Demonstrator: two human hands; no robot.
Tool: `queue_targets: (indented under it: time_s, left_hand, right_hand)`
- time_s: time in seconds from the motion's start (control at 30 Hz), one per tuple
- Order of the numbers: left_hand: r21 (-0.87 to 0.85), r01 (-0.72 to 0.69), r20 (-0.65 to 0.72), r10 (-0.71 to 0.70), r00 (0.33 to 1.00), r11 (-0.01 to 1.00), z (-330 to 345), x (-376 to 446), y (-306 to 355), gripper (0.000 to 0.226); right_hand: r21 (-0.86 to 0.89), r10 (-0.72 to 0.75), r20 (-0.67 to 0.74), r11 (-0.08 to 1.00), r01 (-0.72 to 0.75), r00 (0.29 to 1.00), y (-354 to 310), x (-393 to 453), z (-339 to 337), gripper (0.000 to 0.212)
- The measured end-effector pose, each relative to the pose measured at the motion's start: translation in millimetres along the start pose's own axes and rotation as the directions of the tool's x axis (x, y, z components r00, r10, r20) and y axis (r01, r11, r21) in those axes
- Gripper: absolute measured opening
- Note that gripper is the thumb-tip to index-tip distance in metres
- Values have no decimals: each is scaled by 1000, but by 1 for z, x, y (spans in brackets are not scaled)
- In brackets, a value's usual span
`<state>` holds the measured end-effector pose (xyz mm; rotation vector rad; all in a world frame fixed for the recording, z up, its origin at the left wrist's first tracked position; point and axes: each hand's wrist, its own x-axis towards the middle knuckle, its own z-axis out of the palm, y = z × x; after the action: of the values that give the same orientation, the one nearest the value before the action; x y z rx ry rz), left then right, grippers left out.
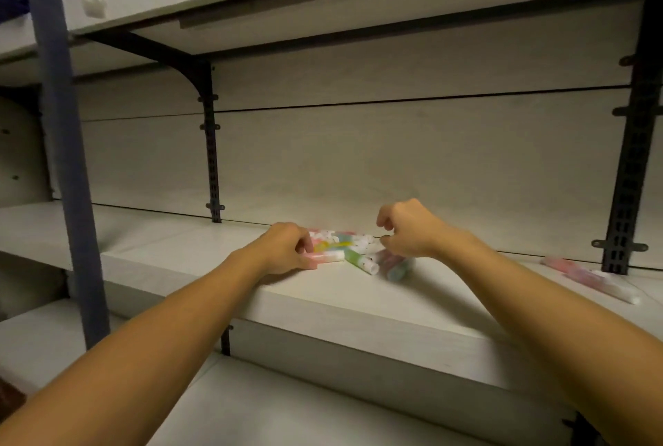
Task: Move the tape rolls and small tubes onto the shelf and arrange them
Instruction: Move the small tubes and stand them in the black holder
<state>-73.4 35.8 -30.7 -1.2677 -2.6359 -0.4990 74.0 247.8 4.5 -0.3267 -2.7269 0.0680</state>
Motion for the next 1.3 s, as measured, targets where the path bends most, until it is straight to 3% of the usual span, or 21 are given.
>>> queue_targets:
  time_s: [0.1, 0.23, 0.4, 0.6, 0.77, 0.83, 1.07, 1.3]
  left_hand:
    - [12, -38, 39, 37, 999, 999, -5, 4, -4, 21]
    - [-29, -46, 82, 48, 996, 999, -8, 7, -12, 26]
    - [-321, 6, 40, 7, 999, 947, -14, 1, -27, 22]
    - [-746, 22, -44, -81, 996, 666, -34, 6, -47, 19]
    - [-926, 3, -79, -201, 976, 377, -35, 8, -60, 28]
    - [-947, -1, -75, -219, 973, 322, -32, 9, -66, 30]
    - [-934, -18, -81, -163, 983, 358, -30, 14, -66, 27]
    - [-870, -95, -134, -46, 990, 485, -21, 31, -28, 25]
  right_hand:
    - [-15, 33, -12, 999, -34, 999, -6, 4, 3, 36]
    - [-15, 78, -21, 997, -78, 997, -18, 7, 11, 35]
    - [-15, 81, -53, 997, -82, 995, -38, 16, 29, 29]
    - [-104, 96, -1, 990, -95, 995, -62, 28, 47, 28]
    - [-196, 196, 84, 965, -176, 977, -74, 34, 56, 27]
    - [-198, 225, 93, 959, -203, 970, -77, 36, 57, 28]
    - [-81, 262, -71, 960, -268, 962, -81, 32, 30, 28]
    - [-11, 355, -257, 929, -370, 899, -69, -18, -17, 25]
